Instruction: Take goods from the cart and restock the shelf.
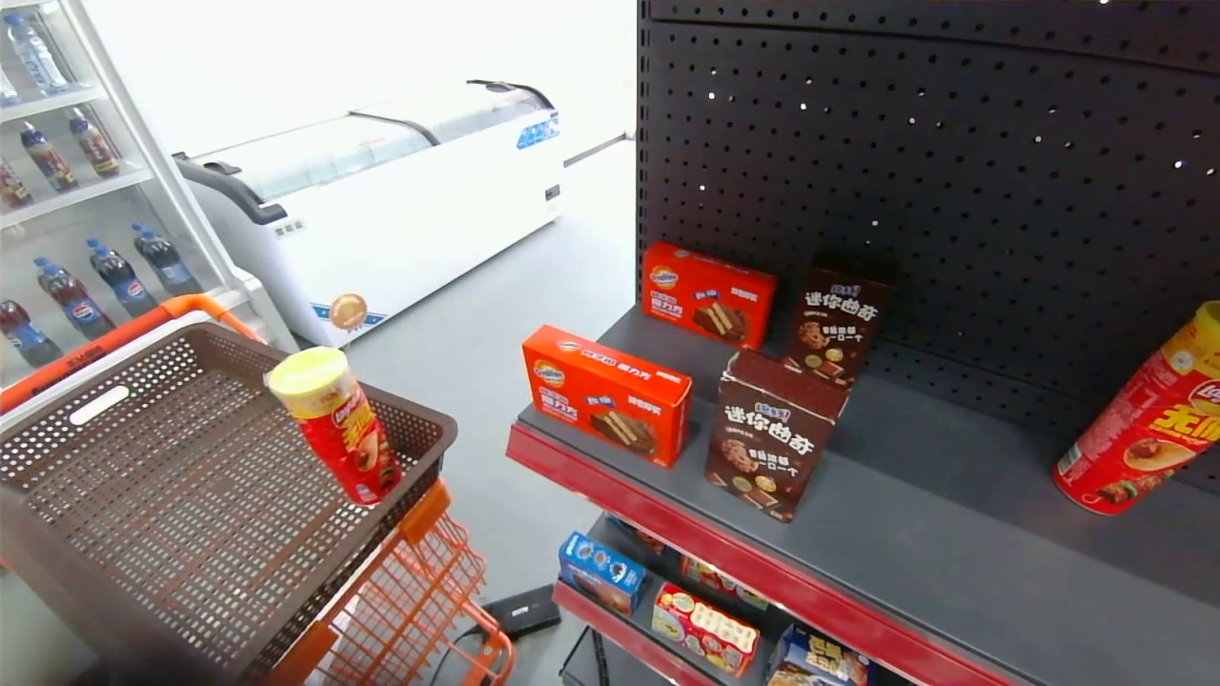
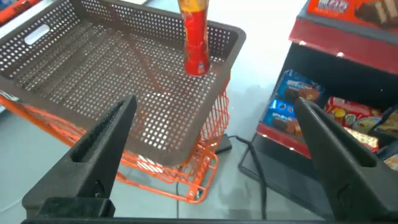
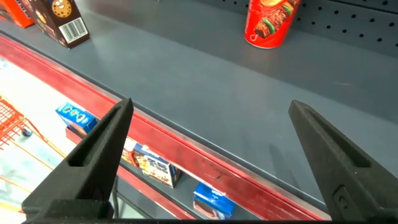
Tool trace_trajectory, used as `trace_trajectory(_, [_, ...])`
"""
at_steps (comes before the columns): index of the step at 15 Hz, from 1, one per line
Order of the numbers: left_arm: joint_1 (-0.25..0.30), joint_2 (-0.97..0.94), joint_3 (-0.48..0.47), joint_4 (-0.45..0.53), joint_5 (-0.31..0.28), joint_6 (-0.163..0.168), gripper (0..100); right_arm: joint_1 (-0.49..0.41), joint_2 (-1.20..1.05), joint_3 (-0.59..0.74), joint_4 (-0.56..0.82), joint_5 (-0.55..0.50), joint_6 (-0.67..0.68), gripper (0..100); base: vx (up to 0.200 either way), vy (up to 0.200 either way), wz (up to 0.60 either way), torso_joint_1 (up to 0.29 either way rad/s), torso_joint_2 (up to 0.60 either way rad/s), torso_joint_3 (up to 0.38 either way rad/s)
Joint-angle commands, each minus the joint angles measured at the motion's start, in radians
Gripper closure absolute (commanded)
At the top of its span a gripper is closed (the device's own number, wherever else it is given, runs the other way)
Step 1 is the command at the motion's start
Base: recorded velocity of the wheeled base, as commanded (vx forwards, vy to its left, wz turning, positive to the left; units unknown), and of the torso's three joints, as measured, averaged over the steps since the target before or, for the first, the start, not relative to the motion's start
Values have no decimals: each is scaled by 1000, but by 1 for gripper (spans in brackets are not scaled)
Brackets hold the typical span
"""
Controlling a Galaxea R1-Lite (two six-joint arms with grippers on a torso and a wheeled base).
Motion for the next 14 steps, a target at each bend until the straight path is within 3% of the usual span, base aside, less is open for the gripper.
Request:
trace_trajectory(1, [36,317,-104,-61,-21,-38,0,1,0,0,-1,1,-1,0,0,0,0,0,0,0])
trace_trajectory(4, [46,483,-101,-81,-13,-31,0,1,0,0,-1,-1,-1,0,0,0,0,0,0,0])
trace_trajectory(6, [69,610,-97,-243,2,-24,0,1,0,0,-1,1,-1,0,0,0,0,0,0,0])
trace_trajectory(8, [102,757,-86,-427,33,15,0,1,0,0,-1,1,1,0,0,0,0,0,0,0])
trace_trajectory(14, [101,1087,-42,-883,37,22,0,1,0,0,-1,-1,1,0,0,0,0,0,0,0])
